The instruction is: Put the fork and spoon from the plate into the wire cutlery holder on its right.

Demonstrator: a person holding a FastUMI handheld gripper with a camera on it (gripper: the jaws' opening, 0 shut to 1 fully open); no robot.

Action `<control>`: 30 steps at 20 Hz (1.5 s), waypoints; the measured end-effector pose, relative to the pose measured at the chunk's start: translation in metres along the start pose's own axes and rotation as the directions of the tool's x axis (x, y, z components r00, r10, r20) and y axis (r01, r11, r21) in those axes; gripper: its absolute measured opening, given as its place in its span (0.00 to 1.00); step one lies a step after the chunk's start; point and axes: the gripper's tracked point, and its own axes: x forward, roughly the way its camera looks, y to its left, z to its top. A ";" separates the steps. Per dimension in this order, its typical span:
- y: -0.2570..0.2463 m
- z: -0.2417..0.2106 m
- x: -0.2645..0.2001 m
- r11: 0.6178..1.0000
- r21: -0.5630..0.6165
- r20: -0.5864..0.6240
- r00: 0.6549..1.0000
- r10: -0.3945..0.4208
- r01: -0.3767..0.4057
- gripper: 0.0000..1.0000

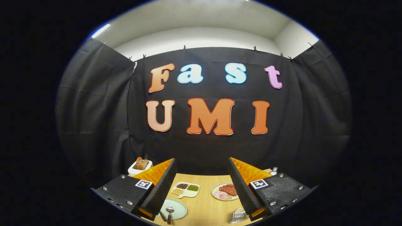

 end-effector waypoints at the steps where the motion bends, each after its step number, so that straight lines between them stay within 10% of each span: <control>1: -0.001 0.001 0.006 1.000 0.006 -0.003 1.000 0.008 -0.008 0.97; 12: 0.037 -0.049 0.040 0.995 0.002 -0.160 0.983 0.094 -0.095 0.97; 17: 0.073 -0.113 0.040 0.991 -0.011 -0.376 0.919 0.121 -0.135 0.97; 20: 0.093 -0.161 0.035 0.987 -0.001 -0.548 0.825 0.136 -0.164 0.95; 30: 0.124 -0.321 -0.010 0.961 0.015 -0.931 0.347 0.114 -0.277 0.79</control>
